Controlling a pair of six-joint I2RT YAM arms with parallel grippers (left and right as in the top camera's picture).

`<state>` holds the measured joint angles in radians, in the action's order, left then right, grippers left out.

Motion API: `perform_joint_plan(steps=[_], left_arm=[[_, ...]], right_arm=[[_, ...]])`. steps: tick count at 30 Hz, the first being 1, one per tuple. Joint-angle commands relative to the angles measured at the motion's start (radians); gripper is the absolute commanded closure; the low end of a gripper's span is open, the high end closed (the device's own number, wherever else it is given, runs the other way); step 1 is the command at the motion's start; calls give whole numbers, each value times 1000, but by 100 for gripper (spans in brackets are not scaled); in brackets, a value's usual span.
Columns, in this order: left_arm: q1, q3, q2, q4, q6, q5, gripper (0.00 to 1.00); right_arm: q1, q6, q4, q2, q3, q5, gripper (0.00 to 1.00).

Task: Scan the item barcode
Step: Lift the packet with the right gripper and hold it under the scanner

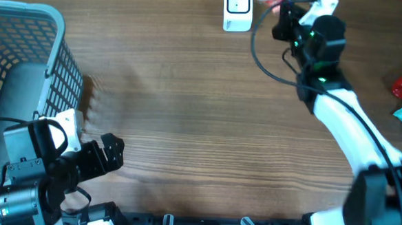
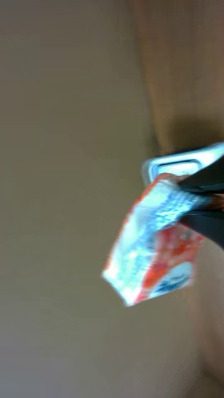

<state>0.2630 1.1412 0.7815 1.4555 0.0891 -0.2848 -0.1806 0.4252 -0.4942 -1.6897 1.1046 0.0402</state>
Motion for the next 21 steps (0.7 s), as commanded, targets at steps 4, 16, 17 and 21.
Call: perform_joint_plan(steps=[4, 16, 17, 21], left_arm=[[1, 2, -3, 0, 9, 3, 0], [1, 2, -3, 0, 9, 3, 0], [1, 2, -3, 1, 9, 3, 0], [1, 2, -3, 1, 9, 3, 0]], right_arm=[[-24, -137, -512, -367, 68, -39, 95], [-80, -242, -387, -756, 478, -45, 96], [-80, -243, -383, -756, 478, -47, 96], [-72, -238, -374, -755, 478, -46, 96]])
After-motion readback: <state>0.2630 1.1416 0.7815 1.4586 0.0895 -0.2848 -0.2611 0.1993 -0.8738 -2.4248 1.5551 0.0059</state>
